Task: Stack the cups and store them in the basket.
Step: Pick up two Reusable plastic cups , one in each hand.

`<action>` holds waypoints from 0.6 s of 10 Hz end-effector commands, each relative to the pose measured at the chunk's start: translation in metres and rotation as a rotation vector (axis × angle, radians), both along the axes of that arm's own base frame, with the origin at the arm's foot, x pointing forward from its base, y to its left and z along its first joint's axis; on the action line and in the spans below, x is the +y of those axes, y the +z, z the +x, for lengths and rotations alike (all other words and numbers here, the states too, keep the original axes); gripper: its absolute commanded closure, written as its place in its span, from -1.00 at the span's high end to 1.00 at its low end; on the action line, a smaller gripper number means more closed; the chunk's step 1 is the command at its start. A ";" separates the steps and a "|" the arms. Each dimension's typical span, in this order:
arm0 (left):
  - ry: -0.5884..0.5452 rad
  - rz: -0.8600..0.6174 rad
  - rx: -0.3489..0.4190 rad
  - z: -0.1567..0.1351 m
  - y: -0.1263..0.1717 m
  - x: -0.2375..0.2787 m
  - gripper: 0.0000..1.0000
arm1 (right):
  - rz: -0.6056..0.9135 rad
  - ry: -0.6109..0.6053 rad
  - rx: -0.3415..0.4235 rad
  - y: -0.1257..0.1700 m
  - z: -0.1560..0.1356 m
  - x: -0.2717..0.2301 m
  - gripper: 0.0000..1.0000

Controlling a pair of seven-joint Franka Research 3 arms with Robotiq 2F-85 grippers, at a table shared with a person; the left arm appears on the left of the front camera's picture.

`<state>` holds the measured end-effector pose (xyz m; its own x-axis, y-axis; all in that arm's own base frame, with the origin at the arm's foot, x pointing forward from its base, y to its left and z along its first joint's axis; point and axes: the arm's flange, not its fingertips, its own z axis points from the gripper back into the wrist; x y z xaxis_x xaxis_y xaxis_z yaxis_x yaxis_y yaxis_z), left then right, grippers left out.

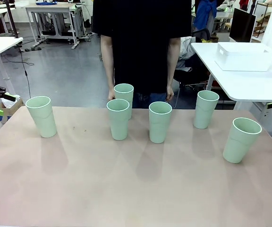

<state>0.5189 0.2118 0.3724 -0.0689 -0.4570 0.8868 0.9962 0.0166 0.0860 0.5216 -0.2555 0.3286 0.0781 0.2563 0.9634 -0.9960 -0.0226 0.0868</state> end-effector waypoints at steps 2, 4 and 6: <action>-0.006 0.010 -0.005 -0.004 0.006 -0.005 1.00 | -0.024 0.008 0.020 0.006 0.000 0.002 1.00; 0.041 -0.040 -0.024 0.014 -0.008 0.004 1.00 | 0.015 0.027 -0.034 -0.013 -0.006 0.014 1.00; 0.029 -0.105 -0.018 0.029 -0.024 0.010 1.00 | 0.043 0.084 -0.067 -0.036 -0.013 0.030 1.00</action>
<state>0.5349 0.2178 0.3500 -0.0502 -0.4129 0.9094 0.9951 0.0574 0.0810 0.5171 -0.2351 0.3045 0.0478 0.2173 0.9749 -0.9957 -0.0675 0.0639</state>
